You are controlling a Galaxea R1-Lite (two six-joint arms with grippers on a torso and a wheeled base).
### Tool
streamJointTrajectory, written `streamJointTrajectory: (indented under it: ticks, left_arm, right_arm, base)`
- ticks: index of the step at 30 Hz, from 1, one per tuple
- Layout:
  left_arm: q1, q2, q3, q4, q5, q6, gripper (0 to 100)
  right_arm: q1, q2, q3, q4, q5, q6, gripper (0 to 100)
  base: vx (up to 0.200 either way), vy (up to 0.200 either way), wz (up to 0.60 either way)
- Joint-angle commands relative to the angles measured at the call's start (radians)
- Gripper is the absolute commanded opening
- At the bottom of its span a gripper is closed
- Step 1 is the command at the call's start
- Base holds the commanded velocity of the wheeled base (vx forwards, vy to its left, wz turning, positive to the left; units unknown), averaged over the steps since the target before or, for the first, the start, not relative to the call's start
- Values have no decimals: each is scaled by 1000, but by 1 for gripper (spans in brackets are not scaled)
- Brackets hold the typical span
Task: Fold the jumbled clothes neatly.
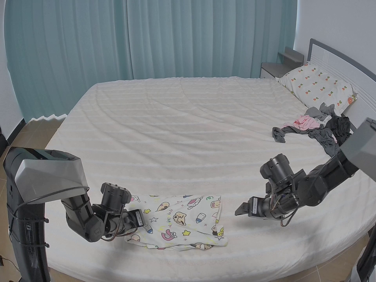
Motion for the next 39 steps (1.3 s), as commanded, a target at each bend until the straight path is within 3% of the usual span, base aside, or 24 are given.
streamJointTrajectory:
  ticks: [1,6,7,8,11,12,14,19,26,33,34,39]
  left_arm:
    - [103,-21,21,-2,-4,8,0]
    - [216,-35,29,-2,-36,70,0]
    - [275,-58,45,-2,-81,97,0]
    - [275,-58,45,-2,-81,97,0]
    - [422,-74,52,-2,-148,172,0]
    - [422,-74,52,-2,-148,172,0]
    - [525,-66,48,-1,-190,235,0]
    - [661,-40,38,-2,-248,310,0]
    - [775,-15,-17,2,-291,326,0]
    - [792,19,-47,-1,-291,317,0]
    - [793,17,-50,-1,-291,315,100]
    - [796,-3,-54,-10,-291,243,100]
  right_arm:
    - [-50,-128,76,-2,3,2,100]
    - [-53,-162,102,-2,3,2,100]
    - [-53,-171,114,-2,1,0,100]
    - [-53,-171,114,-2,1,0,100]
    - [-54,-183,126,-2,0,2,100]
    - [-54,-183,126,-2,0,2,100]
    - [-56,-194,131,-2,0,2,100]
    - [-56,-219,143,-2,-5,2,100]
    - [-73,-223,160,-2,-5,2,100]
    - [-74,-251,172,-4,-5,2,100]
    - [-74,-262,174,-2,-6,2,100]
    - [-70,-361,198,-7,-11,0,100]
  base:
    - [0,0,0]
    - [0,0,0]
    - [0,0,0]
    - [0,0,0]
    - [0,0,0]
    - [0,0,0]
    - [0,0,0]
    - [0,0,0]
    - [0,0,0]
    - [0,0,0]
    - [0,0,0]
    - [0,0,0]
